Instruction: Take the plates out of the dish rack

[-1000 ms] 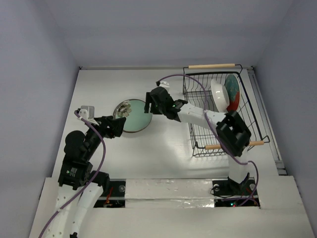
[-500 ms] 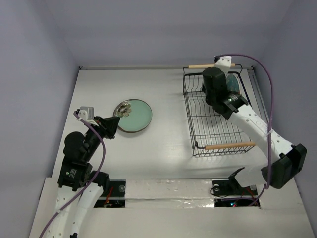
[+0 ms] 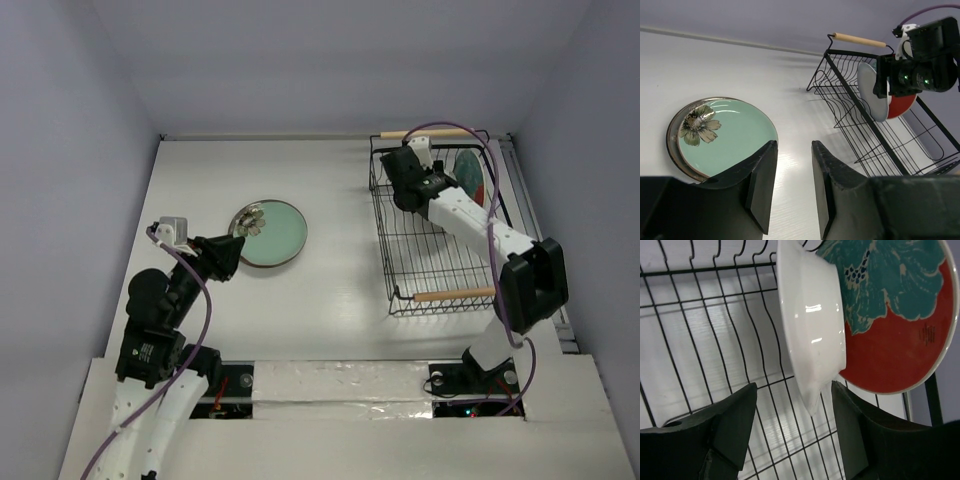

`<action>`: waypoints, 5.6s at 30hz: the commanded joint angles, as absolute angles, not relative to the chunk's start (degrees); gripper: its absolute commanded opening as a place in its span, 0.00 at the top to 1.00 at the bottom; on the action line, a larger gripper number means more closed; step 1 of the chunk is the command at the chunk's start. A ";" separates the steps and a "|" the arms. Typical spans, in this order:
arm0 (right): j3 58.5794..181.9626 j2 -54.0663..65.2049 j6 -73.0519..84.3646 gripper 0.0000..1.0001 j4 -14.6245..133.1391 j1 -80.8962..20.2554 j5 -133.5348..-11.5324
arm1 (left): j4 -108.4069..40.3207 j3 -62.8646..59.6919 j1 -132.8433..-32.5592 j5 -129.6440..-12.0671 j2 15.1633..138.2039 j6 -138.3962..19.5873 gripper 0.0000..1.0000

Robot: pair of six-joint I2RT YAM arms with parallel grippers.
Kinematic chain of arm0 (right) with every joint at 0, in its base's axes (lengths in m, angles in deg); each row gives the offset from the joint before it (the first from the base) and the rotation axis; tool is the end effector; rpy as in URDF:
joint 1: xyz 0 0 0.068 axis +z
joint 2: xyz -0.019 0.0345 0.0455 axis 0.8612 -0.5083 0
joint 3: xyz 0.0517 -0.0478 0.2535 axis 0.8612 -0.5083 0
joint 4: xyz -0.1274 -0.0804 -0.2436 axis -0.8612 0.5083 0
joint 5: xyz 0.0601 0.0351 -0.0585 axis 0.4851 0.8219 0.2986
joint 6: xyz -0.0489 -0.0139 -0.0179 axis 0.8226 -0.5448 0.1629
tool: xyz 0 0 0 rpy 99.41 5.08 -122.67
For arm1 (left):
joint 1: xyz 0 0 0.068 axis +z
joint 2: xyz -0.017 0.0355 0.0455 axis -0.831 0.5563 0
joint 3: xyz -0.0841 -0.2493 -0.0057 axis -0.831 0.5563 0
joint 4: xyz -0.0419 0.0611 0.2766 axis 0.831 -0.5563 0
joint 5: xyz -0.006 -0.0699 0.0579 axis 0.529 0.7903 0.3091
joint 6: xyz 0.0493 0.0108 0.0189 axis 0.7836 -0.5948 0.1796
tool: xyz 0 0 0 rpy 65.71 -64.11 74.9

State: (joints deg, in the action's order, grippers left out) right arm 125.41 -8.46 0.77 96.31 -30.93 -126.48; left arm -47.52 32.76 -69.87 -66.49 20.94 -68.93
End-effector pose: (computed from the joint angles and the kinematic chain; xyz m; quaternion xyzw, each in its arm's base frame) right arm 0.3472 0.1594 0.2798 -0.0005 0.8787 -0.2461 0.4090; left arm 0.1226 -0.0378 0.3535 0.0393 0.6639 -0.2918 0.6874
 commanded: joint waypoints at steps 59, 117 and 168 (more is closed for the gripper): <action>122.52 16.97 -18.34 1.00 60.26 -23.77 -90.56 | -45.81 32.96 -70.26 -68.74 21.76 -68.92 0.17; 121.10 -20.68 -34.74 0.11 50.13 -14.27 -96.96 | -44.76 33.67 -69.21 -67.17 21.14 -69.09 0.24; 118.20 -1.07 -1.16 0.94 79.58 -51.28 -129.83 | -44.50 33.67 -73.87 -66.99 18.42 -68.74 0.24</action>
